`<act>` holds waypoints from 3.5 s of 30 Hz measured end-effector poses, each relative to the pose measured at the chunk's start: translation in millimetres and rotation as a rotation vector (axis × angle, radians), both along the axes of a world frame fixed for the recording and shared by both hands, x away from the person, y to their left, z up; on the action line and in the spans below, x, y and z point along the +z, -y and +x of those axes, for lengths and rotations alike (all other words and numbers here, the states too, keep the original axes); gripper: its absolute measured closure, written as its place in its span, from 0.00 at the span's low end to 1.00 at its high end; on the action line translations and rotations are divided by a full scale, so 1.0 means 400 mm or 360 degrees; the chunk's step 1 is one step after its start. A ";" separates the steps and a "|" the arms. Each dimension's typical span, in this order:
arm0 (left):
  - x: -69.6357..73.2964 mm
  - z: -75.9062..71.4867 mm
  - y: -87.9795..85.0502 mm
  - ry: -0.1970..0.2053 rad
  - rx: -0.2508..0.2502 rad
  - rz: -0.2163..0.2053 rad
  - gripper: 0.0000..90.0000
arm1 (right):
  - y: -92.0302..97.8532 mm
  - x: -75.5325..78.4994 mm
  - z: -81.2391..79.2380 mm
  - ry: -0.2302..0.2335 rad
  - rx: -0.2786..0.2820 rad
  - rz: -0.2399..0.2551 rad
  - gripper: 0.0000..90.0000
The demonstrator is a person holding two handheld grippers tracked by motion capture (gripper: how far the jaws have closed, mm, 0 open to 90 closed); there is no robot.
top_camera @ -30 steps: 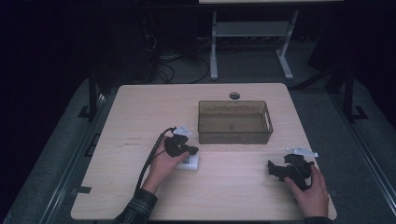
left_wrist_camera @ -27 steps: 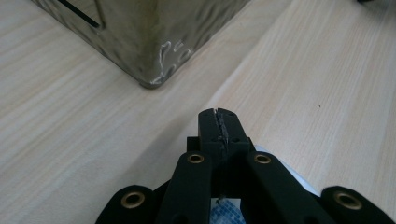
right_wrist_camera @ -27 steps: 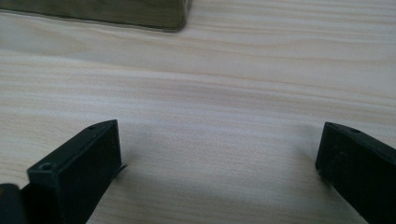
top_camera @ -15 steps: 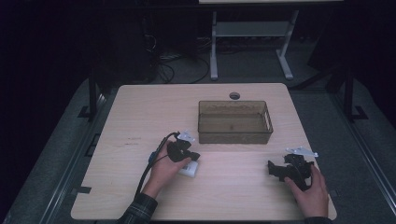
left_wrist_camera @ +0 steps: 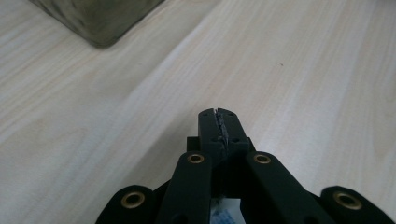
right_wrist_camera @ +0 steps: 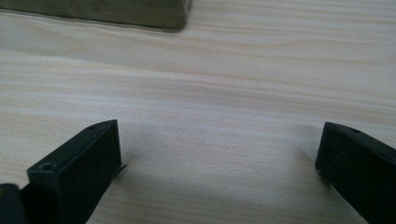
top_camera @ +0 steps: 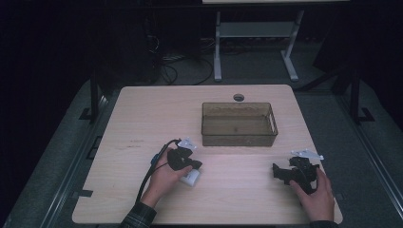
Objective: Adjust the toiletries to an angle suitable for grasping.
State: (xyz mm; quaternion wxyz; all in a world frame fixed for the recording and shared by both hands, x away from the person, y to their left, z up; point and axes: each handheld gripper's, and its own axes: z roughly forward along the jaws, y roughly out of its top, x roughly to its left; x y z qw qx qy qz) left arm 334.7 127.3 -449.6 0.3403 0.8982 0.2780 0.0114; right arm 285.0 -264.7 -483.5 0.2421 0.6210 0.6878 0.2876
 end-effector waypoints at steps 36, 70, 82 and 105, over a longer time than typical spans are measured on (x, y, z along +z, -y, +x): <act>0.010 -0.130 -0.081 0.0000 -0.0025 -0.0026 1.00 | 0.000 0.000 0.000 0.0000 0.0000 0.0001 0.00; 0.083 -0.121 -0.255 0.0100 0.0206 -0.0076 1.00 | 0.000 0.000 0.000 0.0001 0.0001 0.0000 0.00; 0.088 -0.053 -0.362 0.0150 0.0388 -0.0041 1.00 | 0.000 0.000 0.000 0.0000 0.0000 0.0001 0.00; -0.004 -0.007 -0.367 0.0084 0.0501 0.0020 1.00 | 0.000 0.000 0.000 0.0000 0.0000 0.0001 0.00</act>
